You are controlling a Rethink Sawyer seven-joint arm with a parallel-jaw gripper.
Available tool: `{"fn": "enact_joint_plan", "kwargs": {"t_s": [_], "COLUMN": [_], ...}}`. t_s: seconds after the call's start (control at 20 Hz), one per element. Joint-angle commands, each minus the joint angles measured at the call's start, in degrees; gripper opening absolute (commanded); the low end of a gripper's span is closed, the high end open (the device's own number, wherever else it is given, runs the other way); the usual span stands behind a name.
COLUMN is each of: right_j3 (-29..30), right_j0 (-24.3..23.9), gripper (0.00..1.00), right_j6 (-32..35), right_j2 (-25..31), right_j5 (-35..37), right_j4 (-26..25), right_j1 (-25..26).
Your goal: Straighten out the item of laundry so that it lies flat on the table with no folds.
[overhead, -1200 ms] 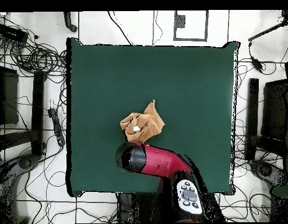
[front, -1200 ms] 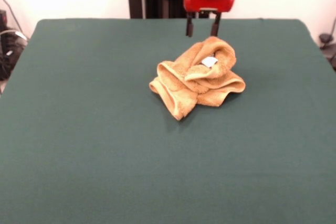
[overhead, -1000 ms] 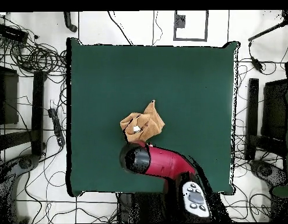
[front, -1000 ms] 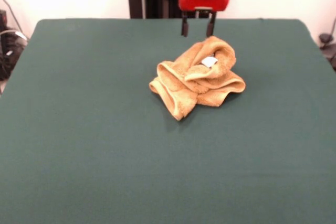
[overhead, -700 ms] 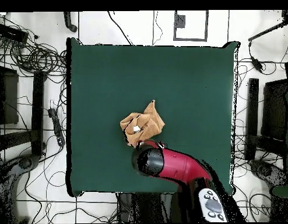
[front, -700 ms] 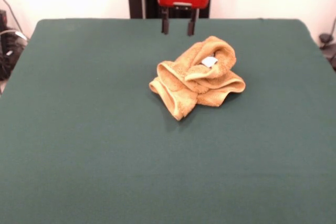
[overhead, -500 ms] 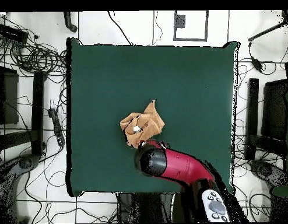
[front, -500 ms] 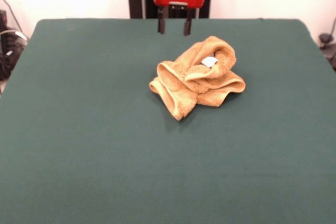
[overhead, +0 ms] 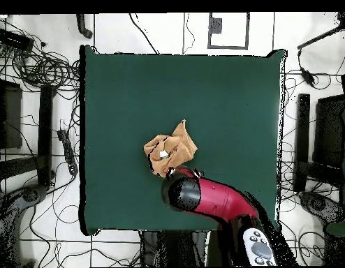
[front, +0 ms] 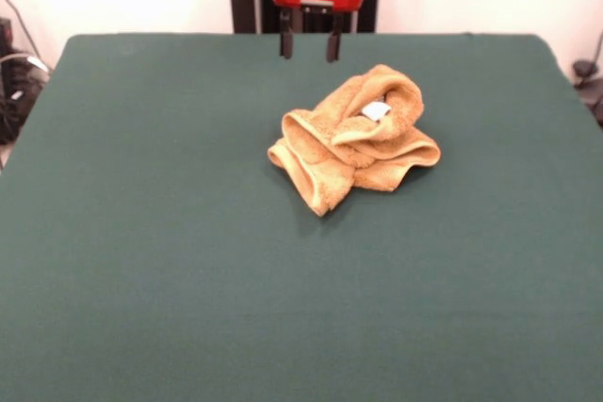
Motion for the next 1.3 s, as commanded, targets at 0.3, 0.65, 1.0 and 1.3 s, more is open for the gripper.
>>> {"fn": "enact_joint_plan", "kwargs": {"t_s": [0.3, 0.65, 1.0, 1.3], "right_j3": [-3.54, -6.24, -8.92, -11.07], "right_j0": [1.04, 1.64, 1.78, 2.32], "gripper": [1.0, 1.0, 1.0, 1.0], "right_j6": [5.37, 5.4, 5.59, 5.53], "right_j2": [5.61, 4.82, 4.73, 4.22], "right_j5": [4.46, 5.47, 6.33, 7.39], "right_j4": [-0.26, -0.24, 0.11, -0.24], "right_j1": [2.51, 3.85, 5.46, 6.36]}}
